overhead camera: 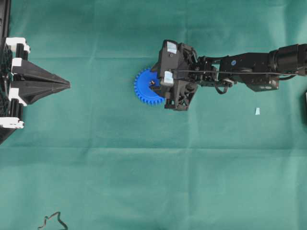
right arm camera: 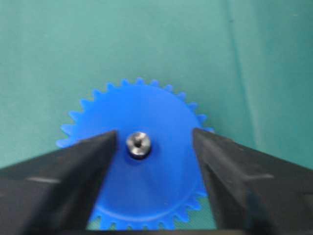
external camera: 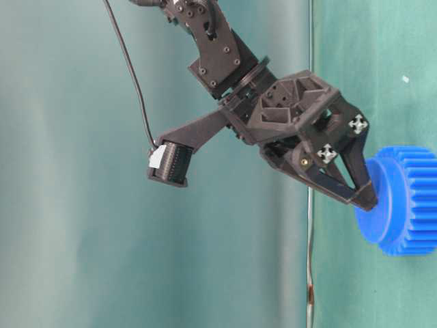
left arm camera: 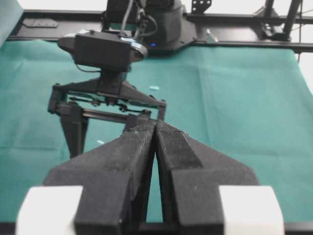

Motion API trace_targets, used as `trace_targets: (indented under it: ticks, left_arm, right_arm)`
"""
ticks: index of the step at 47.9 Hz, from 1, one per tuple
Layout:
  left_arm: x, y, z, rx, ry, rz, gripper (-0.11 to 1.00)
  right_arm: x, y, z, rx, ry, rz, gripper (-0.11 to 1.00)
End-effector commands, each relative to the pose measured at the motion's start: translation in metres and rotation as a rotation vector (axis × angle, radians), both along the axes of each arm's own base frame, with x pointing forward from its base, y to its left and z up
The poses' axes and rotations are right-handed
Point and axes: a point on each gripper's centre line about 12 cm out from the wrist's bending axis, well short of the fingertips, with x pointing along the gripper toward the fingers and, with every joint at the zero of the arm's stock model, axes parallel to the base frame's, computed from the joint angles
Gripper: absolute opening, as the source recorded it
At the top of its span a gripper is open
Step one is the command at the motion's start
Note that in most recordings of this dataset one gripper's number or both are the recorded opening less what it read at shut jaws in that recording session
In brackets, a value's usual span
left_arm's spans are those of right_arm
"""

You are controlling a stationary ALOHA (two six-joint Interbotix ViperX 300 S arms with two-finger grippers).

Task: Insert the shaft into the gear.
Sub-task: 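Open the right gripper and withdraw it to the right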

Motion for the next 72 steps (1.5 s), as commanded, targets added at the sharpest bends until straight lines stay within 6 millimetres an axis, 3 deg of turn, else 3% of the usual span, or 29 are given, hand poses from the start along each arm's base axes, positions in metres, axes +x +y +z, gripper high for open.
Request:
trace_targets:
  ticks: [1, 3, 15, 31, 54, 72]
  left_arm:
    - [0.003, 0.0, 0.009, 0.001, -0.023, -0.002, 0.0]
    - [0.003, 0.0, 0.009, 0.001, -0.025, -0.002, 0.0]
    - [0.003, -0.001, 0.009, 0.001, -0.023, -0.003, 0.0]
    - [0.003, -0.001, 0.008, 0.003, -0.02, -0.004, 0.0]
    - [0.003, 0.0, 0.008, 0.003, -0.018, -0.002, 0.0]
    - [0.003, 0.0, 0.008, 0.003, -0.018, -0.002, 0.0]
  right_arm:
    - [0.002, 0.001, 0.027, -0.01, -0.067, 0.003, 0.91]
    - [0.0, 0.001, 0.034, -0.015, -0.078, 0.006, 0.95]
    - [-0.019, 0.001, 0.078, -0.04, -0.171, 0.006, 0.91]
    - [-0.06, 0.007, 0.109, -0.056, -0.249, 0.007, 0.91]
    - [-0.132, 0.016, 0.125, -0.068, -0.373, -0.008, 0.91]
    - [-0.15, 0.019, 0.126, -0.066, -0.394, -0.012, 0.91]
